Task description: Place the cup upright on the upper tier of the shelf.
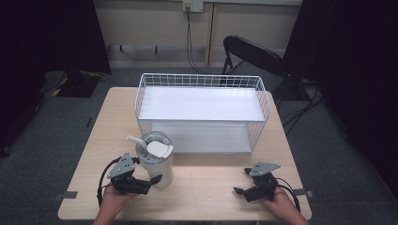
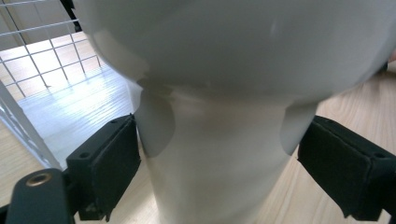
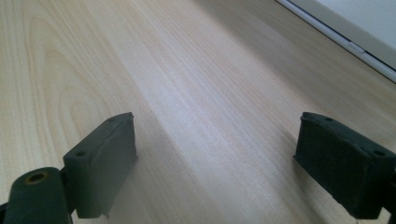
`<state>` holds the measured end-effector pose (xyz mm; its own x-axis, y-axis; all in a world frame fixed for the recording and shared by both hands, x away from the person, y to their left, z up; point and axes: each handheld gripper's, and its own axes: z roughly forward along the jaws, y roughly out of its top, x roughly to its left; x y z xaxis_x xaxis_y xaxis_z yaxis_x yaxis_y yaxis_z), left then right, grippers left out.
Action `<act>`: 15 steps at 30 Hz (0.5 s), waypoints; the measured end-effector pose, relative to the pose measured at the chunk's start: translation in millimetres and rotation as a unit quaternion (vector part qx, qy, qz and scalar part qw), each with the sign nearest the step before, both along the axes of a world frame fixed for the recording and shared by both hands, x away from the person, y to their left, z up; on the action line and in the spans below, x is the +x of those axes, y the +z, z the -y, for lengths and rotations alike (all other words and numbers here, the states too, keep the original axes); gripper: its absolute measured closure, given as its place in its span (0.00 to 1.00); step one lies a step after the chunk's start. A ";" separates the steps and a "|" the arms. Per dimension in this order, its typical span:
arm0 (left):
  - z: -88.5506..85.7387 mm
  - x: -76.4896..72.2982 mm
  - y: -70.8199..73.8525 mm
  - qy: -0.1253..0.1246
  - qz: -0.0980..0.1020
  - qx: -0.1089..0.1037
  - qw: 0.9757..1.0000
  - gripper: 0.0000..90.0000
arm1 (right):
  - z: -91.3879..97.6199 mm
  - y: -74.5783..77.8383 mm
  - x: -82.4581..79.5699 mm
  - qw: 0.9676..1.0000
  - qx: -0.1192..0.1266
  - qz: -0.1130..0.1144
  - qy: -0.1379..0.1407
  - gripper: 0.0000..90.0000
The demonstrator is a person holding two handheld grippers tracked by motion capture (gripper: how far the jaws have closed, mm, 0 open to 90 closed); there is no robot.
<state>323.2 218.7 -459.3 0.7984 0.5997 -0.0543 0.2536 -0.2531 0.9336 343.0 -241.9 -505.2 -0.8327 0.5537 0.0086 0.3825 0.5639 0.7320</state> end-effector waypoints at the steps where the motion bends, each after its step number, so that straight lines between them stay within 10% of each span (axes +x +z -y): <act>1: 1.0 1.1 -1.6 0.001 0.001 -0.010 1.000 0.12 | 0.0 0.0 0.0 1.000 0.000 0.000 0.000 0.13; 15: 10.7 5.1 -7.7 0.015 0.026 -0.045 0.999 0.09 | 0.0 0.0 0.0 1.000 0.000 0.000 0.000 0.13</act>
